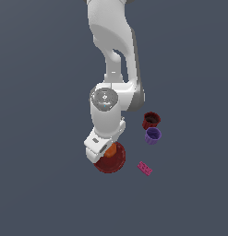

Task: Pick up a designated object from a clutter of objects.

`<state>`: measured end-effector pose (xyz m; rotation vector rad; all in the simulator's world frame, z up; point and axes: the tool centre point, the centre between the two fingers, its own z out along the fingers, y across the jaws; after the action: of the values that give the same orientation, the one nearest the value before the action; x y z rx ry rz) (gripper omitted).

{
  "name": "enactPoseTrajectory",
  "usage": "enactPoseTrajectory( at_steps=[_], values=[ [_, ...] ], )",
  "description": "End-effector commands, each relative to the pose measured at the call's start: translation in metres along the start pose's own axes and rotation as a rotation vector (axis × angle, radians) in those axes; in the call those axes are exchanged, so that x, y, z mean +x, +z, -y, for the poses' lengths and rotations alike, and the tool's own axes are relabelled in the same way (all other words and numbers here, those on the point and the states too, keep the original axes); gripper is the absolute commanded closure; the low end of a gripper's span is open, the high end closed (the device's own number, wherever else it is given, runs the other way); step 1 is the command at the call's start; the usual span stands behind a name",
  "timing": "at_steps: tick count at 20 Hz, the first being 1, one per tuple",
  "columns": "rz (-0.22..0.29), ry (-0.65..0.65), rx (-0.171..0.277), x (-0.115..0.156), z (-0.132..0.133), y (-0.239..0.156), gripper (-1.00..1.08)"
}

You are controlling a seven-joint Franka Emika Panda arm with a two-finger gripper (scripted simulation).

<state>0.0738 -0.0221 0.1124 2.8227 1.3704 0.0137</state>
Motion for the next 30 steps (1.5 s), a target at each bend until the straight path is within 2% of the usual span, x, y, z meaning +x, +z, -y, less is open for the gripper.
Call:
enactPoseTrajectory(
  at_steps=[1, 21, 30],
  values=[
    [-0.001, 0.001, -0.002, -0.008, 0.002, -0.02, 1.08],
    [0.002, 0.002, 0.005, -0.095, 0.029, -0.222, 1.08],
    [0.004, 0.002, 0.007, -0.121, 0.035, -0.287, 1.08]
  ],
)
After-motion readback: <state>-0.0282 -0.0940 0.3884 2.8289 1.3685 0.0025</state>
